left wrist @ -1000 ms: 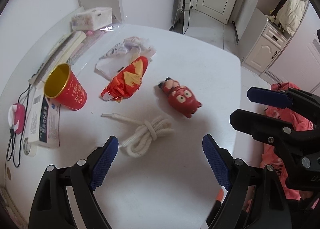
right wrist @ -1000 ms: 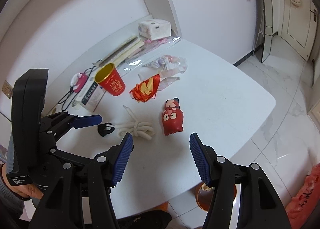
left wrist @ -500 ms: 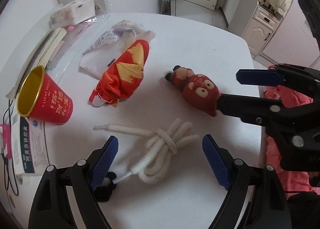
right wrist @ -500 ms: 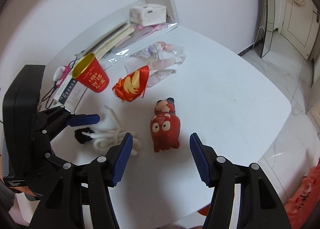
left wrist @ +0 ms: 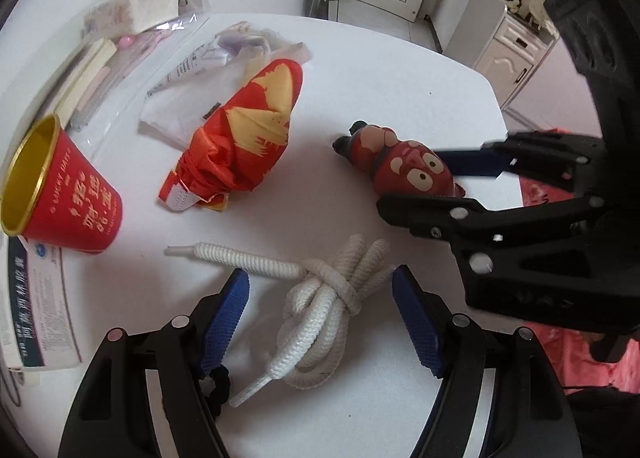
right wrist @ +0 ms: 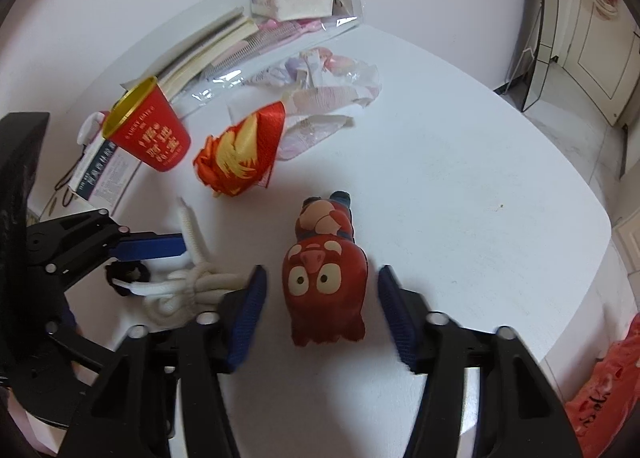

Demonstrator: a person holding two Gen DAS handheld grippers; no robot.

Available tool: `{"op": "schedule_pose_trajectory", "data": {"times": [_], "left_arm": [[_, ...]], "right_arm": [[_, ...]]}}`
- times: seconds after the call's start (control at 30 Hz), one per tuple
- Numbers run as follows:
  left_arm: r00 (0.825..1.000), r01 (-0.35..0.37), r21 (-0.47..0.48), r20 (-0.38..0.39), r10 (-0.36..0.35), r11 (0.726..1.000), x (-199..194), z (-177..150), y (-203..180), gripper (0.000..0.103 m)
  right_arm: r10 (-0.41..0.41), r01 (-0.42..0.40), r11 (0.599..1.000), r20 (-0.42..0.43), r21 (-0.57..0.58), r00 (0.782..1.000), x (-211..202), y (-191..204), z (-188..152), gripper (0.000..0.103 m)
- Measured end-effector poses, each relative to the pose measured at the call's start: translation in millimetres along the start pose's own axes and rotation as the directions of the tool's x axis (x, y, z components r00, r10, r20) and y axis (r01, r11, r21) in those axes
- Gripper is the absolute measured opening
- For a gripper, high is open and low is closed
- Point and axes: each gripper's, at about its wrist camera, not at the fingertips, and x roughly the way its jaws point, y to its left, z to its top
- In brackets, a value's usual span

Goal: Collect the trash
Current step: 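Grasp the white rope with the left tool while the right tool grasps the red toy, then carry the rope and red toy with both tools over the orange bucket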

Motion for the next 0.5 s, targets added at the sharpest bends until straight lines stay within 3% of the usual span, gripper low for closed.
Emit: {"op": "schedule_pose_trajectory", "data": {"times": [0.13,0.27,0.37,0.5], "left_arm": [[1.000,0.010,0.009,0.010,-0.010,1.000,-1,1,1,0.060],[0.999,-0.048,0.022,0.014,0.048,0.999,-2,1,0,0.038],[1.000,-0.011,-0.023,0.007,0.011,1.000,-6,0,6,0.036],[1.000,-0.022,-0.041,0.004,0.022,0.999,-10,-3,8,0.036]], "right_arm": [[-0.006,0.006,1.000,0.006,-0.005,1.000,1,0,-2,0.041],[-0.010,0.010,1.000,0.014,-0.014,1.000,1,1,-4,0.038],[0.008,-0.008,1.000,0.018,0.016,1.000,-1,-3,-5,0.036],[0.020,-0.022,0.999,0.038,0.043,0.999,-12,-7,-9,0.036]]}}
